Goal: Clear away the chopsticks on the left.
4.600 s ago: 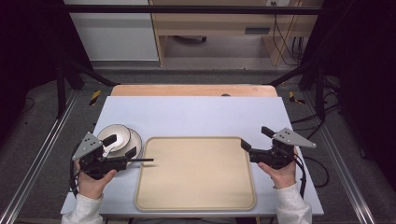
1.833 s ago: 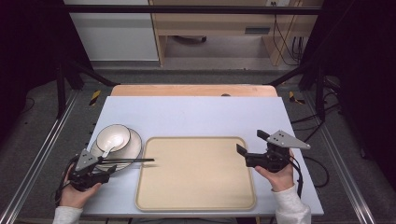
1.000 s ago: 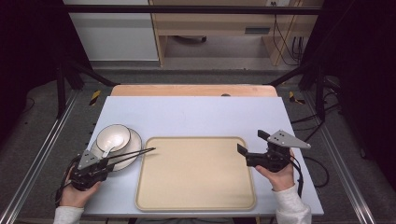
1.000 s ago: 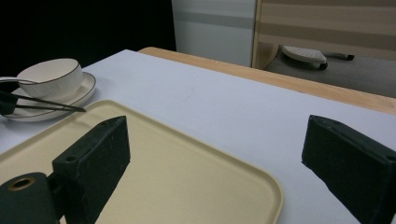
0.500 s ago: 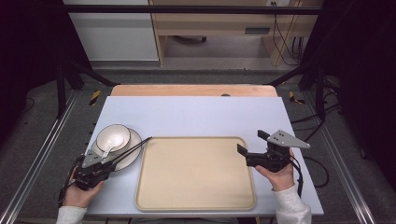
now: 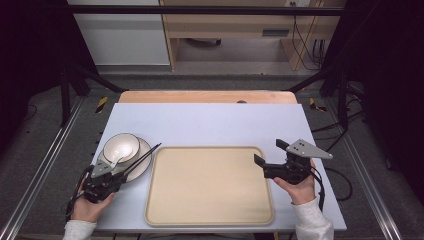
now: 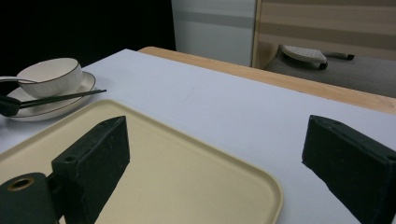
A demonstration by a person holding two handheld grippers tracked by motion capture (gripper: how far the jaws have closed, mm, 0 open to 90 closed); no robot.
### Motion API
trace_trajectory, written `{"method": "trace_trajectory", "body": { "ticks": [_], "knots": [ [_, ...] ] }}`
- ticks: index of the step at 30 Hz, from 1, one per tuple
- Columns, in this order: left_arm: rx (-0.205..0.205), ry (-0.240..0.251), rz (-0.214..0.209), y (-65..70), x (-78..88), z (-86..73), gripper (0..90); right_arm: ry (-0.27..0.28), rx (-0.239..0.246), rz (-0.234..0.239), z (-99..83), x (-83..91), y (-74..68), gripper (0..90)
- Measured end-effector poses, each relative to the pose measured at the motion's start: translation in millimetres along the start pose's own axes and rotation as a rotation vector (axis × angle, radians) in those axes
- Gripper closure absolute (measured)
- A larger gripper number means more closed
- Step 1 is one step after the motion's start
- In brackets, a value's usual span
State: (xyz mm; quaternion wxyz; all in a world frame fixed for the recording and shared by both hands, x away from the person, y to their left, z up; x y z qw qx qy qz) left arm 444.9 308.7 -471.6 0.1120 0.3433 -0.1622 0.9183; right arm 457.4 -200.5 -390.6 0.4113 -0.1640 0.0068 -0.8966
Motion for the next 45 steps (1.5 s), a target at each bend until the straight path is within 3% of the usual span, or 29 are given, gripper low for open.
{"method": "trace_trajectory", "body": {
  "ticks": [3,6,10,16,21,33,34,45],
  "knots": [
    [0.026,-0.004,-0.008,2.0,-5.5,4.1,75.1,0.003,0.001,0.002,0.4,0.1,-0.1,7.8],
    [0.012,-0.018,-0.005,3.0,-8.2,6.5,75.2,0.001,0.001,0.003,0.9,0.3,-0.8,7.8],
    [0.027,-0.024,-0.008,7.3,-12.2,9.5,78.2,0.002,0.003,0.003,1.2,0.5,-1.0,7.7],
    [0.004,-0.027,-0.014,10.2,-11.0,10.3,84.7,-0.001,0.000,0.002,0.3,0.2,0.2,7.7],
    [0.002,-0.024,-0.012,13.3,-9.2,10.8,85.1,-0.001,0.000,0.001,0.2,0.5,0.6,7.6],
    [0.036,0.055,-0.007,24.7,11.4,21.4,85.1,0.008,-0.001,-0.014,1.0,3.5,2.6,6.9],
    [0.053,0.071,-0.004,29.0,14.2,24.0,85.1,0.011,0.002,-0.015,1.1,4.7,3.2,6.8],
    [0.077,0.100,0.011,52.7,24.8,33.4,85.1,0.020,0.006,-0.029,3.3,8.9,3.8,5.6]
  ]
}}
Point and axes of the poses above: each handheld gripper's, and its own axes: x roughly backward along the jaws, z roughly out of its top, y roughly to its right, the point moved 3 cm from there along -x, roughly forward along the jaws, and after that the axes turned 14 degrees about z, right-handed, at the moved point
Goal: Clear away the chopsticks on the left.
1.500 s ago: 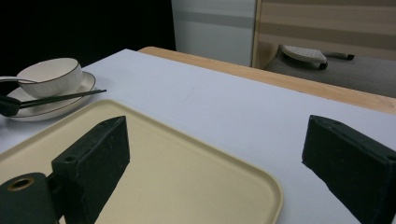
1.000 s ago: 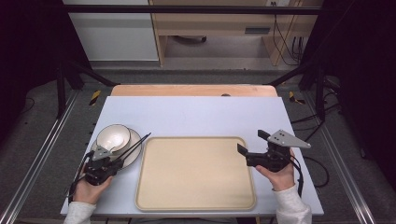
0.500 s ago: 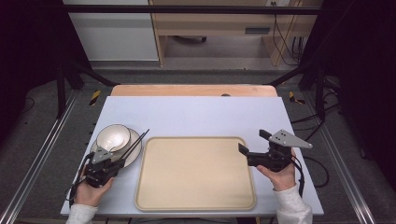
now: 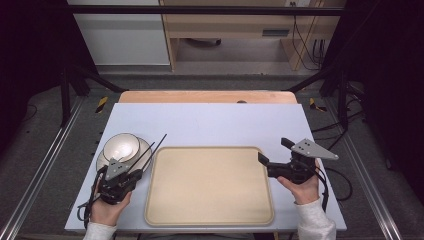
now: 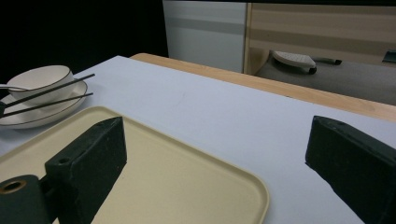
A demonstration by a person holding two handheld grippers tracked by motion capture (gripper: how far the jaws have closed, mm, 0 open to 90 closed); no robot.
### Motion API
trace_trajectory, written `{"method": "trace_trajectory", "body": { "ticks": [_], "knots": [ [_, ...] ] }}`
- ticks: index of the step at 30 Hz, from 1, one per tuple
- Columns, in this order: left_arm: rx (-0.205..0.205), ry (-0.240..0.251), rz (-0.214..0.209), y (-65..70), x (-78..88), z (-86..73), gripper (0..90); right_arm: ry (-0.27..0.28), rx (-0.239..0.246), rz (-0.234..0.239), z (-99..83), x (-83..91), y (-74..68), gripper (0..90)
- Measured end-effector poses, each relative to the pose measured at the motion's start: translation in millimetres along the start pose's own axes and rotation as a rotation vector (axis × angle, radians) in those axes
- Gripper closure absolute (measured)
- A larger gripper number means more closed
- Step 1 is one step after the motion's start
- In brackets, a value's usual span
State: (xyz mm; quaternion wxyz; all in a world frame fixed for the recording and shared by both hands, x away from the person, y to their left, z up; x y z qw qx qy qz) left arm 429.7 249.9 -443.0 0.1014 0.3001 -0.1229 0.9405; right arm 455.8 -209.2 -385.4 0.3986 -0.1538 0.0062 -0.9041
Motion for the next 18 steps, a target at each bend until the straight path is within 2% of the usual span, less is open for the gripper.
{"method": "trace_trajectory", "body": {
  "ticks": [2,7,8,11,13,16,18],
  "knots": [
    [0.029,0.013,0.014,6.5,3.8,1.9,85.1,0.001,-0.002,-0.003,0.1,0.2,0.0,5.5],
    [0.067,0.021,0.035,14.5,7.3,2.7,85.1,-0.002,-0.005,-0.005,-0.2,-0.9,-0.4,5.5],
    [0.084,0.023,0.051,19.3,9.1,3.3,85.1,-0.003,-0.006,-0.007,-0.5,-1.2,-0.3,5.6],
    [0.099,0.029,0.053,23.9,11.1,4.1,85.1,-0.006,-0.008,-0.006,-1.3,-1.6,0.5,5.8],
    [0.113,0.038,0.073,30.5,14.4,4.7,85.1,-0.006,-0.011,-0.004,-2.4,-2.3,1.7,6.1],
    [0.156,0.043,0.076,35.2,17.2,2.9,85.1,-0.008,-0.018,-0.002,-3.3,-2.7,2.0,6.0],
    [0.178,0.056,0.097,39.8,20.0,0.3,85.1,-0.009,-0.018,-0.005,-3.6,-3.2,2.0,6.0]
  ]
}}
Point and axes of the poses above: each handheld gripper's, and its own axes: x roughly backward along the jaws, z roughly out of its top, y roughly to its right, the point moved 3 cm from there along -x, roughly forward along the jaws, and after that the axes turned 14 degrees about z, right-handed, at the moved point
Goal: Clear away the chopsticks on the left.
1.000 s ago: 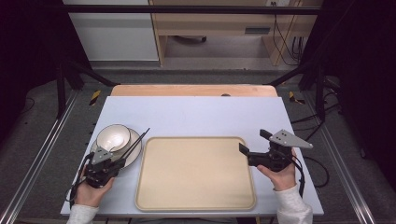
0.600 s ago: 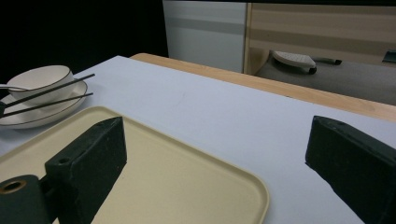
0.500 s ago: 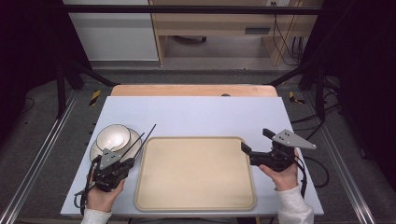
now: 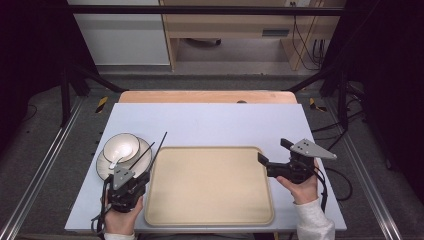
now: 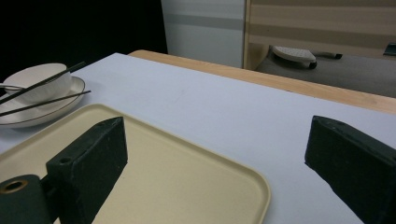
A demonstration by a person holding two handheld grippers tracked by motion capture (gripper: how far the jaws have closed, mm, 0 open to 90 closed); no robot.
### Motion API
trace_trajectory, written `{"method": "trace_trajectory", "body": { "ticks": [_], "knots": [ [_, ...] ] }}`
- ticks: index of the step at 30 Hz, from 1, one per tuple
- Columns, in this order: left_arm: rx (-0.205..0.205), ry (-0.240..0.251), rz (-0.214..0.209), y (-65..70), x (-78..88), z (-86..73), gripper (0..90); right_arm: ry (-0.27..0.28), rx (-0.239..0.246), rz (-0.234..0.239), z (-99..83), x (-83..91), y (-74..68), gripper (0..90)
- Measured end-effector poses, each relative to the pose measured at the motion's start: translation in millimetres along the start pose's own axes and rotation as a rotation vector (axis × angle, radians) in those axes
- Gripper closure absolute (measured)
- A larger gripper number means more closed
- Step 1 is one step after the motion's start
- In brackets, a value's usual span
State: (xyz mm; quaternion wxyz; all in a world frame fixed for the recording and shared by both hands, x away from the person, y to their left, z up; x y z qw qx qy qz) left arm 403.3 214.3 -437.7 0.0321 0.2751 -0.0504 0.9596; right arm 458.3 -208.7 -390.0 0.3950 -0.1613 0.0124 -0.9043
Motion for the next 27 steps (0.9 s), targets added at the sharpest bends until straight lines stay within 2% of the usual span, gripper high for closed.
{"method": "trace_trajectory", "body": {
  "ticks": [1,3,5,7,11,15,18,27],
  "knots": [
    [0.025,0.008,0.010,3.5,2.3,-3.7,85.1,0.001,-0.003,0.003,0.0,-0.2,-0.2,6.0],
    [0.042,0.005,0.021,8.3,3.1,-7.8,85.1,0.002,0.001,0.006,-0.2,-1.2,-0.5,6.0],
    [0.038,-0.002,0.050,12.7,3.3,-12.5,85.1,-0.003,-0.002,0.009,-0.6,-2.3,-1.7,5.9],
    [0.044,-0.003,0.058,14.3,3.4,-14.7,85.1,-0.005,-0.003,0.011,-0.6,-2.7,-2.2,5.9],
    [0.088,0.002,0.105,18.5,1.8,-24.5,85.1,-0.003,-0.004,0.015,-0.3,-2.9,-2.2,5.9],
    [0.126,0.007,0.111,25.3,-2.4,-37.5,85.1,0.000,-0.007,0.014,-0.2,-2.7,-1.4,6.0],
    [0.139,0.002,0.116,28.0,-6.7,-42.7,85.1,-0.002,-0.004,0.014,-0.5,-3.7,-1.5,5.9],
    [0.138,-0.010,0.152,34.5,-17.4,-50.9,85.1,-0.013,-0.004,0.015,-1.5,-6.3,-2.5,5.9]
  ]
}}
Point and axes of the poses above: each handheld gripper's, and its own axes: x roughly backward along the jaws, z roughly out of its top, y roughly to its right, the point moved 3 cm from there along -x, roughly forward along the jaws, and after that the axes turned 14 degrees about z, right-handed, at the moved point
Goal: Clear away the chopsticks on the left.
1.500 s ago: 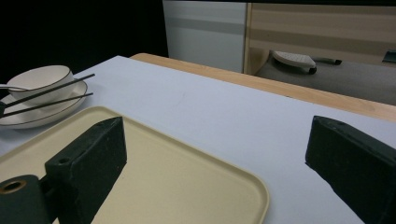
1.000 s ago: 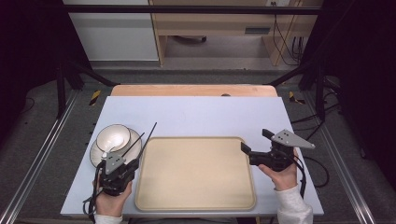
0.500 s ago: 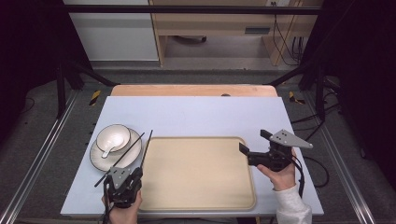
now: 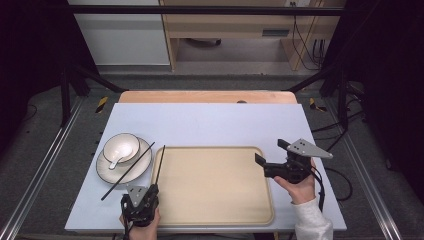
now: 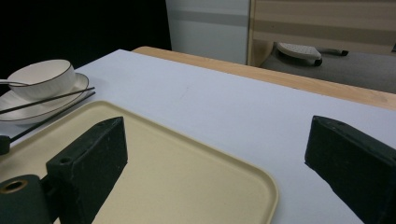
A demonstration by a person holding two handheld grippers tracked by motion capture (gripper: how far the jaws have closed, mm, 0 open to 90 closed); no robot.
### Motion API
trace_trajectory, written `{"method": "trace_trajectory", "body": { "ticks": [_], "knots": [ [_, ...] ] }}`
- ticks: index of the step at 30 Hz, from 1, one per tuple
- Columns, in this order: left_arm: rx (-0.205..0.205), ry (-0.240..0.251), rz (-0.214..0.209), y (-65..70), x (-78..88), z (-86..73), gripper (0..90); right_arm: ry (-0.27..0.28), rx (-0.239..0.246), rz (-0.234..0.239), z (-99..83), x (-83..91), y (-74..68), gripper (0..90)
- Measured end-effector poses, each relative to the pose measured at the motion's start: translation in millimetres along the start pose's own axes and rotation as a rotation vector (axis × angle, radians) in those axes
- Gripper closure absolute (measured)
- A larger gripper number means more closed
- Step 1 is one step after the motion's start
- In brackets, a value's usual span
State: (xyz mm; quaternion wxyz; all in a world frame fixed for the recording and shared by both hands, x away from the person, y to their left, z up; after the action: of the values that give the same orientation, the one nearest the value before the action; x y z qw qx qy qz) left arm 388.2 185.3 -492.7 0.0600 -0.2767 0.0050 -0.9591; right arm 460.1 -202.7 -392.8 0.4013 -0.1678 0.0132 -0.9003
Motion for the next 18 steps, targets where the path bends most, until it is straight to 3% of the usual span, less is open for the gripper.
{"method": "trace_trajectory", "body": {
  "ticks": [6,18],
  "knots": [
    [-0.009,-0.030,0.008,2.6,-9.1,-8.0,85.1,-0.001,-0.005,-0.003,-0.5,0.2,0.7,6.0],
    [-0.025,-0.049,0.003,4.3,-13.6,-8.6,81.0,-0.006,-0.002,-0.001,-0.7,-0.4,-0.2,6.0]
  ]
}}
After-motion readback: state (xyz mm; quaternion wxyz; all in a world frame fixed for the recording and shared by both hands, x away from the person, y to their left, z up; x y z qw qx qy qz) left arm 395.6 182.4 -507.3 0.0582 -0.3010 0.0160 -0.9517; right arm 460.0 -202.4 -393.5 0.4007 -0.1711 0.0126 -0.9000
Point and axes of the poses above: each handheld gripper's, and its own axes: x roughly backward along the jaws, z roughly out of its top, y roughly to its right, the point moved 3 cm from there along -x, roughly forward along the jaws, and after that the axes turned 14 degrees about z, right-handed, at the moved point
